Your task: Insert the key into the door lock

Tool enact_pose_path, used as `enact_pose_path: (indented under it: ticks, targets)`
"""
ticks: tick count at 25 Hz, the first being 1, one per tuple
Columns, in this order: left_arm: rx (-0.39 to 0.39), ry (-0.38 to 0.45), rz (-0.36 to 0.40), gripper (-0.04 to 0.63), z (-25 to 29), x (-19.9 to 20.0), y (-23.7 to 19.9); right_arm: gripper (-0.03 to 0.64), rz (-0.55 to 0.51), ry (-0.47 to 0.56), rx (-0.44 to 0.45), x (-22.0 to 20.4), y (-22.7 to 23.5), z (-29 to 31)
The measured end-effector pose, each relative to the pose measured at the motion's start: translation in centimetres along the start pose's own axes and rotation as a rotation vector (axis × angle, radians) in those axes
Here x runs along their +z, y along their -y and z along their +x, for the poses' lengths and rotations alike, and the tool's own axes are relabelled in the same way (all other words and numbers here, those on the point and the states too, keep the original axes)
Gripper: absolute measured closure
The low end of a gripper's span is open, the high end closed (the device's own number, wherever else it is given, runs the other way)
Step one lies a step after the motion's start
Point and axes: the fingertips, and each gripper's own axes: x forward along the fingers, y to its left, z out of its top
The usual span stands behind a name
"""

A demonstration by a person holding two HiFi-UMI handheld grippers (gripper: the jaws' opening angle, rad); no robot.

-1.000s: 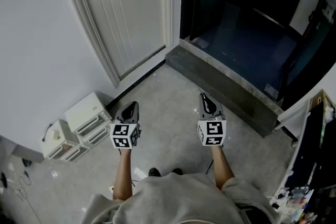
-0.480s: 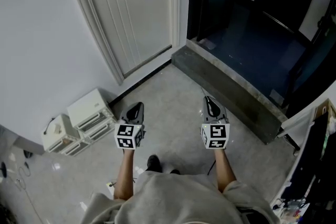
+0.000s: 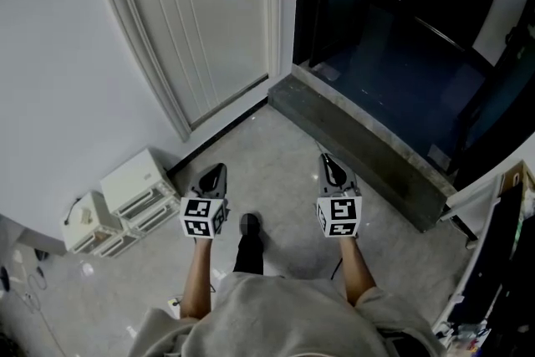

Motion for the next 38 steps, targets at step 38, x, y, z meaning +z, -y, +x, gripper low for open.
enact_pose_path:
  ticks: [38]
  targets:
    - [-0.151, 0.012, -0.031, 0.578, 32.6, 6.1, -23.0, 0.588, -0.061, -0.059, -0.12, 3.3, 2.7, 37.3]
